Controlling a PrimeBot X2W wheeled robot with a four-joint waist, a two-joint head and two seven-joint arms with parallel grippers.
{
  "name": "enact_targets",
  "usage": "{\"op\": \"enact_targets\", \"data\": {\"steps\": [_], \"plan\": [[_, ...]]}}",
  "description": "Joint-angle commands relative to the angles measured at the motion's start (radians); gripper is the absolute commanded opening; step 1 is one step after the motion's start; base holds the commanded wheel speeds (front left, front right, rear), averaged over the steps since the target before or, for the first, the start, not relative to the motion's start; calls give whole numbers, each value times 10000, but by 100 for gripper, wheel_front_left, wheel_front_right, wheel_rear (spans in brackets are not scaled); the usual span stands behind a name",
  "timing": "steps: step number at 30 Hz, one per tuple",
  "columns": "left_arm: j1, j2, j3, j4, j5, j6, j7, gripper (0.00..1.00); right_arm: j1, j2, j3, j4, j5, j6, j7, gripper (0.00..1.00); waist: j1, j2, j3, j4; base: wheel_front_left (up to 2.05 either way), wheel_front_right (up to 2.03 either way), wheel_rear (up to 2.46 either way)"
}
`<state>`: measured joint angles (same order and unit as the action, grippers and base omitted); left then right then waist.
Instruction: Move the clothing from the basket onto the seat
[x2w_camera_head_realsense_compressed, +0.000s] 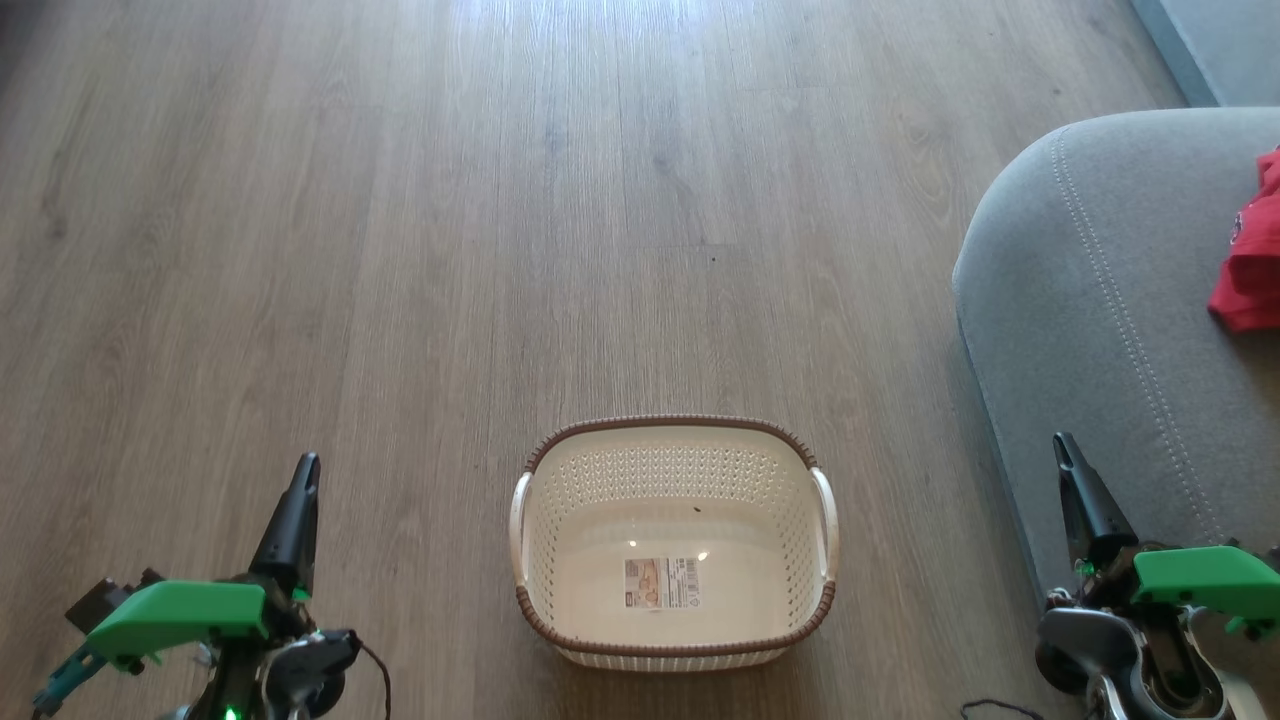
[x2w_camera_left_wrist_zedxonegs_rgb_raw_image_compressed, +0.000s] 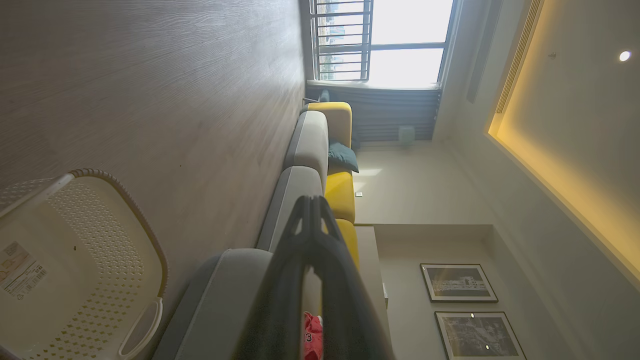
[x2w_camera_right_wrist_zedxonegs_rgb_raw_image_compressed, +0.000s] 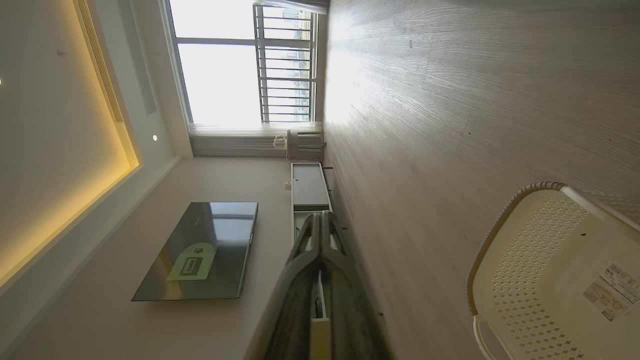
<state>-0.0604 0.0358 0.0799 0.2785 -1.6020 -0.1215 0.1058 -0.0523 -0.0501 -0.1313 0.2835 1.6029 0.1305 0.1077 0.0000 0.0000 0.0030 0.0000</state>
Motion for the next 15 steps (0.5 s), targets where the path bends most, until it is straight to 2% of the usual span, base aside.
{"op": "enact_targets", "data": {"steps": [1,15], "plan": [[-477,145,340,-331,-66,-92,75,0,-557,-1,173,-387,55,2,57,0,0,0,0,0,0,0,0],[-477,145,339,-332,-66,-92,75,0,-557,-1,173,-387,56,2,56,0,0,0,0,0,0,0,0]]}}
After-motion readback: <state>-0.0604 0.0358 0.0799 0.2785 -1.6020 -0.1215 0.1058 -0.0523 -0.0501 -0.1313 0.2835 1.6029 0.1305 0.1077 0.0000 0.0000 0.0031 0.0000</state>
